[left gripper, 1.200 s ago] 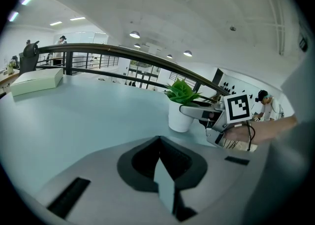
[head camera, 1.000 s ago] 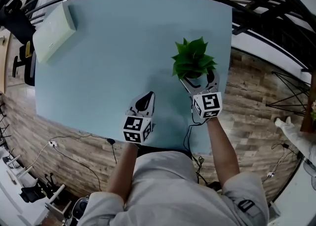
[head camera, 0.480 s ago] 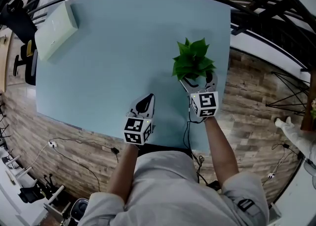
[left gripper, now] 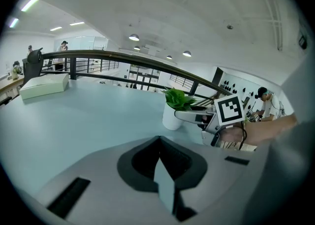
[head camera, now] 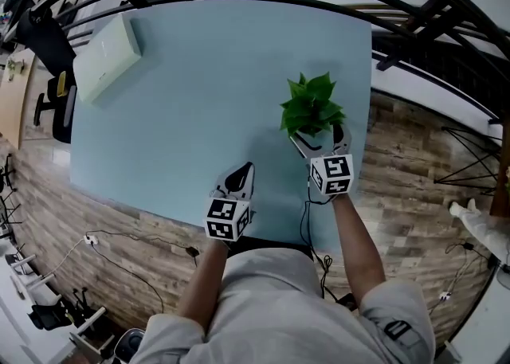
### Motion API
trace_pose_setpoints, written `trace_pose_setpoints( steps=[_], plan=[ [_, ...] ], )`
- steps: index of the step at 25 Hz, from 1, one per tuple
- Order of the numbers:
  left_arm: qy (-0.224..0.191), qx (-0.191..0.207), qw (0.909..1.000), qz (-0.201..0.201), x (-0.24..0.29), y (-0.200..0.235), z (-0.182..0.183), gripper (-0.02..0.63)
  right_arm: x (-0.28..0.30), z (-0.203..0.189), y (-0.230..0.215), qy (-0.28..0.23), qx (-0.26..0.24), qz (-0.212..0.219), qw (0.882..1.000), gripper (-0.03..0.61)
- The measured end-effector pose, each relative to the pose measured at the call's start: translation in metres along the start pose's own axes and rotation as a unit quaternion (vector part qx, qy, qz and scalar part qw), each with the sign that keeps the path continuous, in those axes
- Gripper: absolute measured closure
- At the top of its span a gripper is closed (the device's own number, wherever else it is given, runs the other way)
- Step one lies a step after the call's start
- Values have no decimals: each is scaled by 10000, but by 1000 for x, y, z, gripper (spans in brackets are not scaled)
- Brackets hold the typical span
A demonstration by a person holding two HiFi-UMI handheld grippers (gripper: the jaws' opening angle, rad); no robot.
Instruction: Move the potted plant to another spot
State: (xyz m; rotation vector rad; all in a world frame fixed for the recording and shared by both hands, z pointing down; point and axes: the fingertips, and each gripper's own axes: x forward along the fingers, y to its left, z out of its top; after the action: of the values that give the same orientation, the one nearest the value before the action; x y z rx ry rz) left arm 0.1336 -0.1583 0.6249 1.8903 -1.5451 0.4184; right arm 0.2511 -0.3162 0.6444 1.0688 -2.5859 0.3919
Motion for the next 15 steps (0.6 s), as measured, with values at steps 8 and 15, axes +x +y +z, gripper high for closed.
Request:
trace_pose_setpoints(
  steps=[8, 15],
  plan=[
    [-53, -37, 10000, -43, -3, 1, 17, 601, -34, -19, -7, 348, 501, 197, 9979, 48],
    [-141, 87, 9994, -299, -19, -2, 19, 601, -77, -36, 41, 621, 568, -43, 9964, 75]
  ],
)
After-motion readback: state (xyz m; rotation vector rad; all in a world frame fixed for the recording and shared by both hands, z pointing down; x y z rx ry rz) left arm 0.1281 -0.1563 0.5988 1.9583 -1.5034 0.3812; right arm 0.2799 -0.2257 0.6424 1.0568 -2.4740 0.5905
